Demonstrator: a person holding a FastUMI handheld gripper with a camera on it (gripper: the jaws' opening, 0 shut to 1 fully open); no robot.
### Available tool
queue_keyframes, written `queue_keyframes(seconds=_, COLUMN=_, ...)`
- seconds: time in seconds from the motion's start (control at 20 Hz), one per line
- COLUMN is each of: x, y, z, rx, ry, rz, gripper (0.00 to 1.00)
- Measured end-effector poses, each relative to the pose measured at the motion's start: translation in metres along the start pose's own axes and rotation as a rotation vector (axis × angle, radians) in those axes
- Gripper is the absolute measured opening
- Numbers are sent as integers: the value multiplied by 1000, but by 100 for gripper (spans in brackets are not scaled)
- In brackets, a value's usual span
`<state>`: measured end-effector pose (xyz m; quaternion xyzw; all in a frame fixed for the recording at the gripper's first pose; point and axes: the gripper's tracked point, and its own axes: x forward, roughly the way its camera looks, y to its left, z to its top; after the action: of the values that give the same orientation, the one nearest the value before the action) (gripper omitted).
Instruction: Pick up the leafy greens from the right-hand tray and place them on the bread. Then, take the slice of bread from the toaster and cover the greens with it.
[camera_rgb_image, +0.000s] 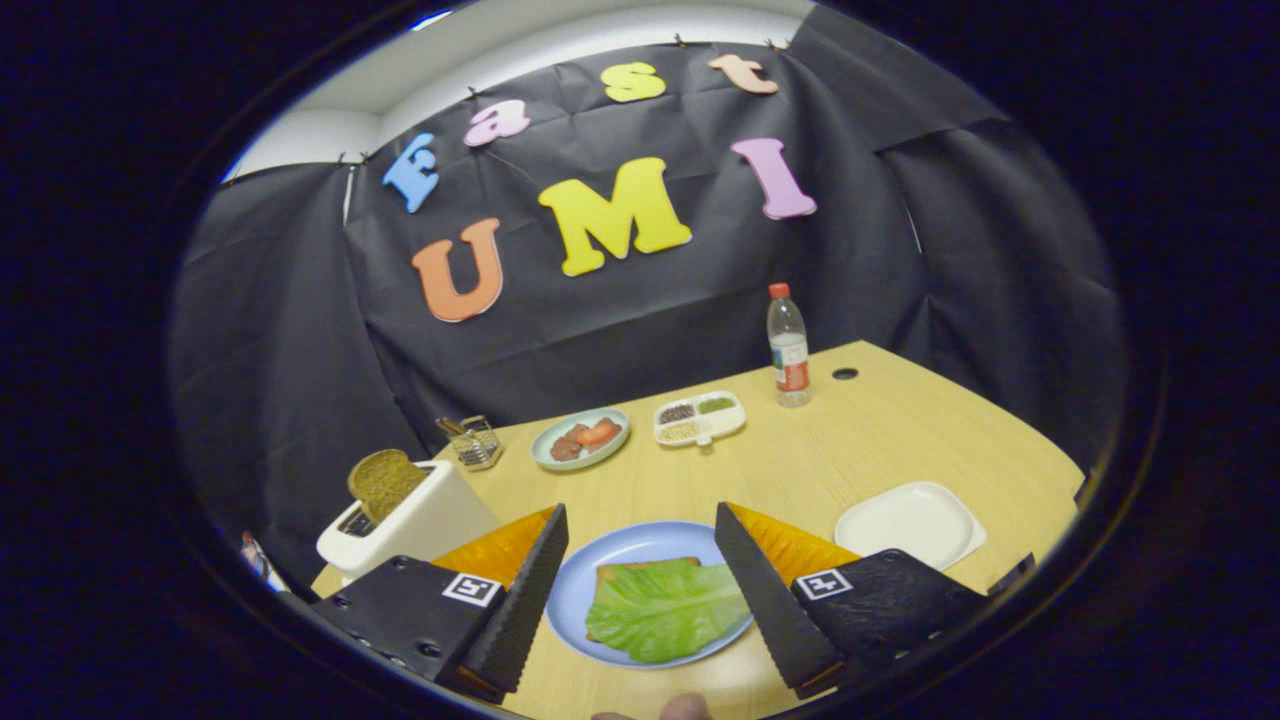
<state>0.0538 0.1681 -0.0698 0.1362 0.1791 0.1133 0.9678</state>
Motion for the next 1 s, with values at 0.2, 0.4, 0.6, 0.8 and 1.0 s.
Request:
queue_keyframes(seconds=0.2, x=-13, y=81, z=17, rx=-98, ry=-102, rz=61, gripper=95)
queue_keyframes(seconds=0.4, x=-3, y=149, z=9, rx=-135, ry=-114, rz=90, gripper=95)
queue_keyframes(seconds=0.6, x=19, y=204, z=-13, rx=-162, ry=-86, rz=97, gripper=96)
queue_keyframes(seconds=0.8, x=49, y=239, z=-39, rx=-220, ry=-29, rz=85, gripper=96)
queue_keyframes(seconds=1.0, x=78, y=241, z=-57, rx=-237, ry=41, rz=11, gripper=95)
